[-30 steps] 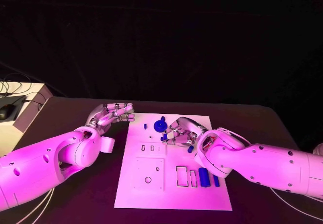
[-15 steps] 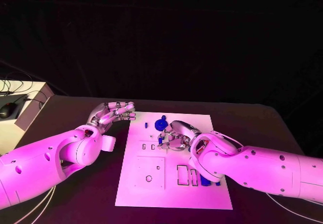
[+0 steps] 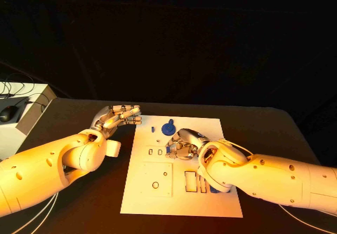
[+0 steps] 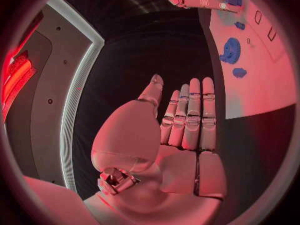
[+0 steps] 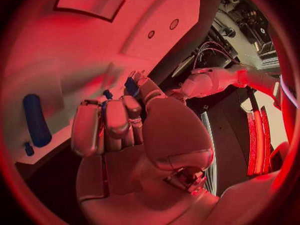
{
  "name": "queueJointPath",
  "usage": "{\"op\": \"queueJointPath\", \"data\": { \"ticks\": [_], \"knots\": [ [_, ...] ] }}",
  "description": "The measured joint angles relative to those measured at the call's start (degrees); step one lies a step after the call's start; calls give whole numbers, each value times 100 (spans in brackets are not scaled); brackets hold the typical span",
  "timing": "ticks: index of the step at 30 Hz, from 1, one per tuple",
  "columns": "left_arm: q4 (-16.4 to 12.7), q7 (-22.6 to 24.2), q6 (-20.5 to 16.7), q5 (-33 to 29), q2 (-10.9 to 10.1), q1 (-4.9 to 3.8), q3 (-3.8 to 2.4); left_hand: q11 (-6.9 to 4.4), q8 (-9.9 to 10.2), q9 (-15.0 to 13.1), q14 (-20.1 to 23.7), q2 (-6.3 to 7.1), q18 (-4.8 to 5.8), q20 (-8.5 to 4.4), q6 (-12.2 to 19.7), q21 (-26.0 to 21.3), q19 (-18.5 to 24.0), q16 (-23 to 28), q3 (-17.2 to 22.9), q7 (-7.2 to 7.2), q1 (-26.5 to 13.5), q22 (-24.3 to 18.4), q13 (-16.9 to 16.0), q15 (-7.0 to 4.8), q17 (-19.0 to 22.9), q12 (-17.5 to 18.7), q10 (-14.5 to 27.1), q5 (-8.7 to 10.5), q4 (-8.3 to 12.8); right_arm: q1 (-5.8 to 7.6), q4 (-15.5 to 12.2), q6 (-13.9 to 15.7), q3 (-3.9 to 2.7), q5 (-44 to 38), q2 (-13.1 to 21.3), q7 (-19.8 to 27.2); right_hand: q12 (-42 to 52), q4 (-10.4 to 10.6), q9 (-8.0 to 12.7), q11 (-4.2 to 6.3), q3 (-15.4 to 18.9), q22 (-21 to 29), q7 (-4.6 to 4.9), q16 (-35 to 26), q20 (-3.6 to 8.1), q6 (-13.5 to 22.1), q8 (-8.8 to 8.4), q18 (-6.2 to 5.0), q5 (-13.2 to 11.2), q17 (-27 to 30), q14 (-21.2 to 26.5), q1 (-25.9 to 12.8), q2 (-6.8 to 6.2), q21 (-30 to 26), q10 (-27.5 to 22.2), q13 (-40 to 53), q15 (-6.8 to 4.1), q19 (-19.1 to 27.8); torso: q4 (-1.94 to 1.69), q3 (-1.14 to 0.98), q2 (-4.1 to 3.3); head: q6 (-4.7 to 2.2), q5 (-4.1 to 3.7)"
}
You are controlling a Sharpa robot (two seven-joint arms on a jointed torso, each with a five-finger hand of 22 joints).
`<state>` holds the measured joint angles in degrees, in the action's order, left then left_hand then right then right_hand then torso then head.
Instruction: Assemble the parts on the task board
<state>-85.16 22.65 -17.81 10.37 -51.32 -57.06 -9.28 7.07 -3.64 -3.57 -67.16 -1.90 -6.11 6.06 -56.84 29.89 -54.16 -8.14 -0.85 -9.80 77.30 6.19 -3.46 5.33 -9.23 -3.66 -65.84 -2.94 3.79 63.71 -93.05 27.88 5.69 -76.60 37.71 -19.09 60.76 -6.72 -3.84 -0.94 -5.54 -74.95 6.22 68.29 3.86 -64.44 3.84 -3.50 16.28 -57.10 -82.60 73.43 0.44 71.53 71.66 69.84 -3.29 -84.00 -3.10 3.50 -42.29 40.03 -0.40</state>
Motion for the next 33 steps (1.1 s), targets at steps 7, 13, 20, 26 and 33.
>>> {"op": "queueJointPath", "data": {
  "ticks": [7,13,20,26,33],
  "knots": [
    [-9,-1,0,0,-11,0,0,0,0,0,0,0,0,0,0,0,0,0,0,0,0,0,0,0,-11,0,0,0,0,-9,-8,-35,0,-121,37,-20,0,0,4,-1,0,1,7,0,0,-7,-11,0,0,5,0,0,0,0,1,6,0,0,3,-1,1,26,13],
    [-10,-2,0,-1,-12,0,0,0,0,0,0,0,0,0,0,0,0,0,0,0,0,0,0,0,-10,0,0,0,0,-21,-5,-57,4,-190,44,-29,0,0,-2,22,0,1,9,0,0,-10,-15,0,0,5,0,-22,-23,0,19,6,0,0,6,-4,4,48,17],
    [-8,-2,0,-1,-12,0,0,0,0,0,0,0,0,0,0,0,0,0,0,0,0,0,0,0,-10,0,0,0,0,-30,60,-61,6,-258,15,-37,0,0,-2,28,0,2,10,0,0,-10,-16,0,0,5,0,-22,-23,0,12,6,1,0,5,-5,2,43,13],
    [-8,-3,0,-2,-11,0,0,0,0,0,0,0,0,0,0,0,0,0,0,0,0,0,0,0,-10,0,0,0,0,-35,120,-58,7,-307,-20,-41,0,0,-2,28,0,2,10,0,0,-10,-16,0,0,5,0,-22,-23,0,12,5,1,0,3,-4,-2,48,21],
    [-9,-4,0,-2,-15,0,0,0,0,0,0,0,0,0,0,0,0,0,0,0,0,0,0,0,-9,0,0,0,0,-46,194,-58,11,-355,-54,-44,0,16,-1,28,-16,3,10,0,0,-10,-21,0,0,13,0,-22,-23,0,12,5,1,0,3,3,1,69,26]
  ]
}}
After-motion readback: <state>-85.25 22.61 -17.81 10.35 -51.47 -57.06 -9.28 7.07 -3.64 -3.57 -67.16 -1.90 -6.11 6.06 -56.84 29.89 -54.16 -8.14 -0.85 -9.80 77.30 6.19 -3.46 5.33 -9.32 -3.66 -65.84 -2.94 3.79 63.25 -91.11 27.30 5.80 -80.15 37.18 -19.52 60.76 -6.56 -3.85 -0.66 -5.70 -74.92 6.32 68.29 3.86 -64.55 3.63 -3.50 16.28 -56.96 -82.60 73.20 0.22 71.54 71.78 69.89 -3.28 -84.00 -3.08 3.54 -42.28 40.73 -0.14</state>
